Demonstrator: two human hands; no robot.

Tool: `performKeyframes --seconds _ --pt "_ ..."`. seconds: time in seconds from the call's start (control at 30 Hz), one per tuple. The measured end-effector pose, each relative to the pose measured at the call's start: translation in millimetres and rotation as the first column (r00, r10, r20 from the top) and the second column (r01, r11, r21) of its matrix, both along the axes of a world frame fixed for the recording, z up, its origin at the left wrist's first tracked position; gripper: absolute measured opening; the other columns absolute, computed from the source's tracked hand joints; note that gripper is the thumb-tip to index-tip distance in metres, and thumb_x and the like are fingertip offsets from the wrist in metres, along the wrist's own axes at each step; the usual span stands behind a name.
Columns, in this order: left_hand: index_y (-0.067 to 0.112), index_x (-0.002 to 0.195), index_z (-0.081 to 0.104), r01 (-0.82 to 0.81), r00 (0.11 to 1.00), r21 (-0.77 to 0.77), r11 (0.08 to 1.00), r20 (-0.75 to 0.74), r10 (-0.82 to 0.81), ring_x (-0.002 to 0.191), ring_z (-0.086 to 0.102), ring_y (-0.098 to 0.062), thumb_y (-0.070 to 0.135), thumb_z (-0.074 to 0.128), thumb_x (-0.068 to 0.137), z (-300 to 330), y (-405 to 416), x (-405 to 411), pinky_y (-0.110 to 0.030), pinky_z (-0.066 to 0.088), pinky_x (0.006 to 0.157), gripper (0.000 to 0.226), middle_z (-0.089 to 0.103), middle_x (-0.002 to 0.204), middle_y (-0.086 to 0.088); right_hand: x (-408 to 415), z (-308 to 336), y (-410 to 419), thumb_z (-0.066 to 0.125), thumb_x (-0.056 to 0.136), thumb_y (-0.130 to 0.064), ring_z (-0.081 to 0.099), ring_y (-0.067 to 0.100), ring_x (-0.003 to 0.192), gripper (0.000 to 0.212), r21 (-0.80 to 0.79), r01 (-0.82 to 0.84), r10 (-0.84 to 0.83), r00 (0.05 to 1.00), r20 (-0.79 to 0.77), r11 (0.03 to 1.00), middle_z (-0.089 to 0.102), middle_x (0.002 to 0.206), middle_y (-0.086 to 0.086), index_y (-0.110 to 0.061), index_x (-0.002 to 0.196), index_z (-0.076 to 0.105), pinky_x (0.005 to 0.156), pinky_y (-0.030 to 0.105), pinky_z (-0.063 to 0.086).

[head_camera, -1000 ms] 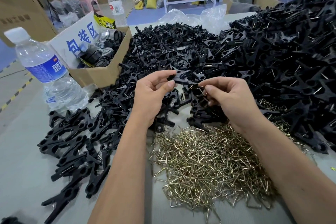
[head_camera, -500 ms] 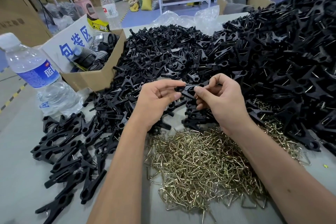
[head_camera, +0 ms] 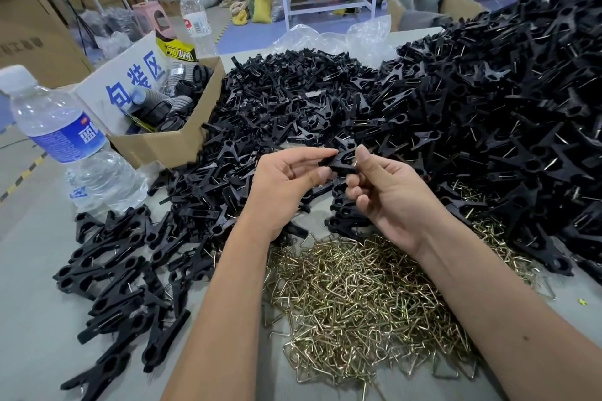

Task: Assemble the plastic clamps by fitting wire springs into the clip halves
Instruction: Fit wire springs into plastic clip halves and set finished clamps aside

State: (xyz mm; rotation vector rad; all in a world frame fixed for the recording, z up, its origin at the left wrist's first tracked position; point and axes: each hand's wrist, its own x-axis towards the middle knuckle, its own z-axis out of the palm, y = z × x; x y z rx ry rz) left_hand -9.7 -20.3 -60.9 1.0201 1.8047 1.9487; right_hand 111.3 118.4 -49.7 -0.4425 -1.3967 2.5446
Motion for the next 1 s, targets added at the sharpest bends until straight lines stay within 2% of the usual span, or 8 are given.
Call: performKeyframes --seconds 0.13,0.3,0.4,0.47,0.67,0.83,1.0 --pt "-0.002 0.117 0.073 -0.015 1.000 0.002 1.000 0.025 0.015 0.103 0.075 -0.027 -0.012 0.073 0.085 0 -3 -2 -0.032 0.060 0.091 0.033 0.078 0.109 -0.013 2 2 5 0.076 0.084 -0.021 0.064 0.010 0.064 0.009 -0.079 -0.059 0.059 0.998 -0.009 0.995 0.068 0.076 0.005 -0.014 0.080 0.080 0.049 0.014 0.054" --pt "-0.006 0.120 0.071 0.033 0.998 0.024 0.999 0.045 -0.034 0.107 0.073 -0.036 -0.013 0.073 0.084 1 -6 -2 -0.040 0.060 0.096 0.036 0.076 0.113 -0.018 3 2 6 0.074 0.087 -0.023 0.071 0.015 0.069 0.010 -0.093 -0.092 0.092 0.996 -0.009 0.991 0.072 0.085 0.010 -0.016 0.083 0.081 0.050 0.016 0.057" --pt "-0.002 0.115 0.073 0.048 0.996 0.064 0.997 0.072 -0.053 0.101 0.075 -0.029 -0.013 0.072 0.082 2 -6 0 -0.033 0.061 0.087 0.035 0.077 0.111 -0.018 5 2 7 0.067 0.093 -0.021 0.078 0.022 0.081 0.021 -0.139 -0.191 0.182 0.981 -0.071 0.972 0.076 0.106 0.023 -0.016 0.108 0.081 0.054 0.020 0.061" --pt "0.001 0.111 0.074 0.065 0.992 0.087 0.994 0.106 -0.074 0.096 0.076 -0.028 -0.008 0.076 0.079 4 -6 2 -0.029 0.060 0.083 0.033 0.077 0.110 -0.017 6 3 9 0.062 0.095 -0.017 0.079 0.022 0.084 0.029 -0.173 -0.242 0.224 0.968 -0.117 0.955 0.074 0.111 0.027 -0.015 0.120 0.078 0.057 0.020 0.061" --pt "0.011 0.098 0.080 0.009 0.997 0.122 0.993 0.073 -0.018 0.082 0.077 -0.016 0.004 0.087 0.066 5 -6 2 -0.023 0.061 0.074 0.033 0.080 0.092 -0.009 4 1 15 0.060 0.094 -0.011 0.066 0.011 0.067 0.032 -0.353 -0.278 0.227 0.957 -0.179 0.893 0.064 0.086 0.014 -0.010 0.122 0.076 0.055 0.015 0.058" --pt "0.014 0.096 0.082 0.037 0.987 0.160 0.986 0.149 -0.061 0.086 0.078 -0.019 0.000 0.082 0.072 5 -8 0 -0.027 0.063 0.075 0.028 0.080 0.095 -0.011 3 3 16 0.072 0.082 -0.006 0.062 0.010 0.064 0.032 -0.412 -0.306 0.231 0.947 -0.223 0.858 0.060 0.084 0.014 -0.008 0.113 0.078 0.051 0.014 0.056" --pt "0.004 0.095 0.077 -0.013 0.995 0.151 0.988 0.098 -0.001 0.080 0.077 -0.019 -0.005 0.080 0.074 4 -6 3 -0.030 0.064 0.076 0.023 0.079 0.089 -0.011 4 1 18 0.073 0.079 -0.006 0.061 0.010 0.062 0.028 -0.406 -0.316 0.243 0.944 -0.222 0.858 0.059 0.082 0.013 -0.009 0.106 0.079 0.049 0.013 0.054"
